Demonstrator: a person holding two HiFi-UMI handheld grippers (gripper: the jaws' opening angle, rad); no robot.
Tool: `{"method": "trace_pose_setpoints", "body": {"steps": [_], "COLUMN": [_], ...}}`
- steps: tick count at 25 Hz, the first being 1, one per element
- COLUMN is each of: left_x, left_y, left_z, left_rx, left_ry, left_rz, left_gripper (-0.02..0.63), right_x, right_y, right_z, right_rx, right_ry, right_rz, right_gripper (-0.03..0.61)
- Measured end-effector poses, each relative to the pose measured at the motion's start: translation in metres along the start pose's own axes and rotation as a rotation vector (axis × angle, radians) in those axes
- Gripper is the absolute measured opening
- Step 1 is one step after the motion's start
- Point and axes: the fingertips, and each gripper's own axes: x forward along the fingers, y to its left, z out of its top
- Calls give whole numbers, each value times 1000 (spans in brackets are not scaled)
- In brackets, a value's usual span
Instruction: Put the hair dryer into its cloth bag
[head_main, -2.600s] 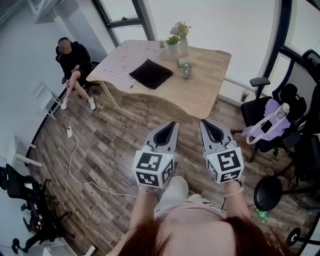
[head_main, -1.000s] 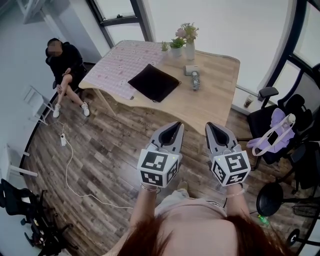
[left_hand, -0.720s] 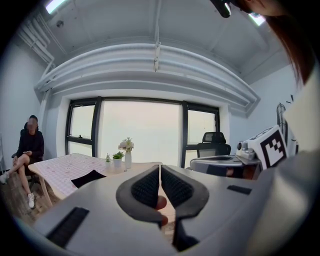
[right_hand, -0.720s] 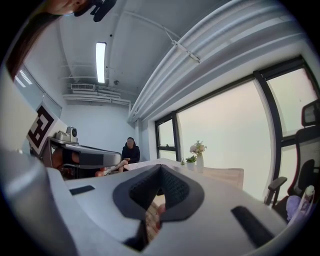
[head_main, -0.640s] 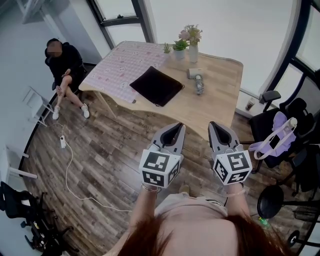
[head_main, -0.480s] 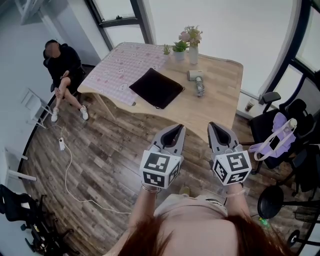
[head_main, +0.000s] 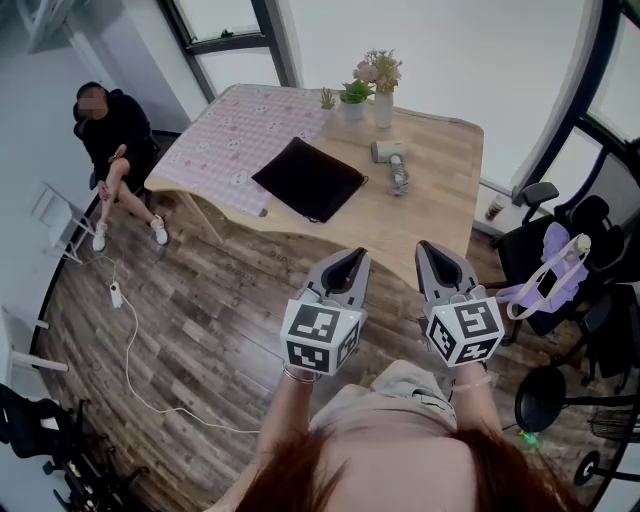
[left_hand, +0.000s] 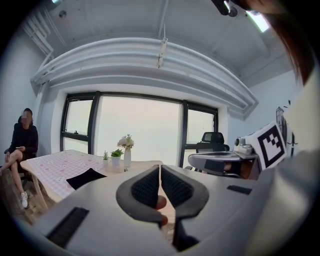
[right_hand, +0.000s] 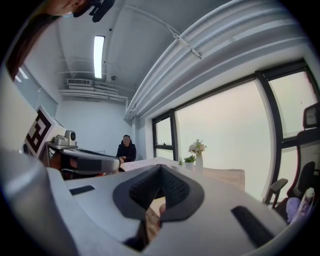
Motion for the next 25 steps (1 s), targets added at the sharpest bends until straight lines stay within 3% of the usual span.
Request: {"method": "trace_pose_setpoints", "body": {"steps": [25], "left_x": [77], "left_y": [59], "left_z": [1], "left_rx": [-7], "left_ry": [43], "left_rz": [8], "left_gripper": [18], "right_x": [86], "right_y": [-47], "right_z": [-7], "right_rx": [0], "right_ry": [47], "right_rz": [-21], "right_gripper": [0]}}
